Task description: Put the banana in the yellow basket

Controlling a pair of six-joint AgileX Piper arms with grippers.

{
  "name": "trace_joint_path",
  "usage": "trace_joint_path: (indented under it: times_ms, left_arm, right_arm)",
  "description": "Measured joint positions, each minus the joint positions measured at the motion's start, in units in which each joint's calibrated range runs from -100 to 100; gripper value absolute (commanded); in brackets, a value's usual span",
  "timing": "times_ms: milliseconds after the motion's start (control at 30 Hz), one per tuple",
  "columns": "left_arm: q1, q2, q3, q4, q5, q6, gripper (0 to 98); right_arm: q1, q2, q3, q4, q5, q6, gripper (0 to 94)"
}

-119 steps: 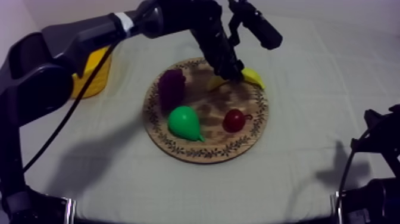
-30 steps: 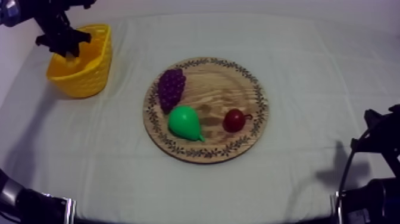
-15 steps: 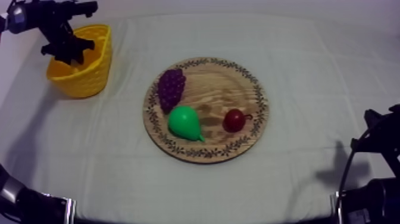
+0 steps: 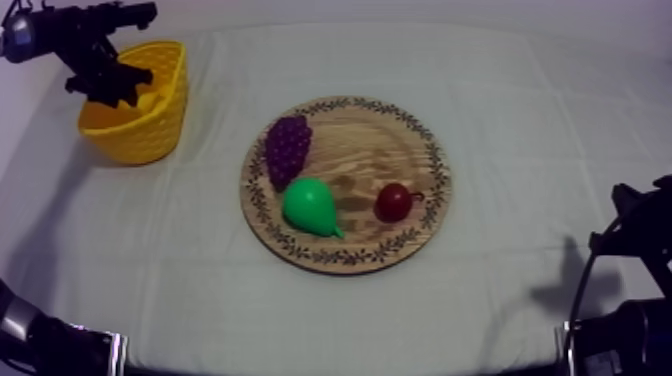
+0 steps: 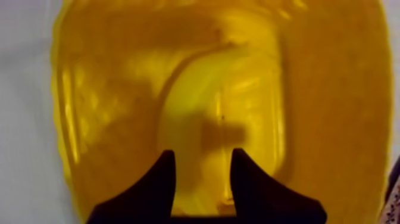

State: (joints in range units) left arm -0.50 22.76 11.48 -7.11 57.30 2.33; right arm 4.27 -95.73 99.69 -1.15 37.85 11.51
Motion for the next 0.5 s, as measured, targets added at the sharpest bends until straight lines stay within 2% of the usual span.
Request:
trace_joint_path:
  times_ms: [133,333,500]
  left_arm:
    - [0.96,-3.62,2.46,0.43,-2.3,-0.04,24.8]
    - [2.18,-12.34,8.69,0.57,-6.6,2.02,10.1]
    - [4.0,-22.84,16.69,2.39,-11.43,1.47,2.0]
  right_arm:
    - [0.0,0.0,0.0,0.0,0.0,0.0,0.3]
    - [0.0,0.0,0.0,0.0,0.0,0.0,0.3]
    - [0.0,0.0,0.0,0.0,0.0,0.0,0.3]
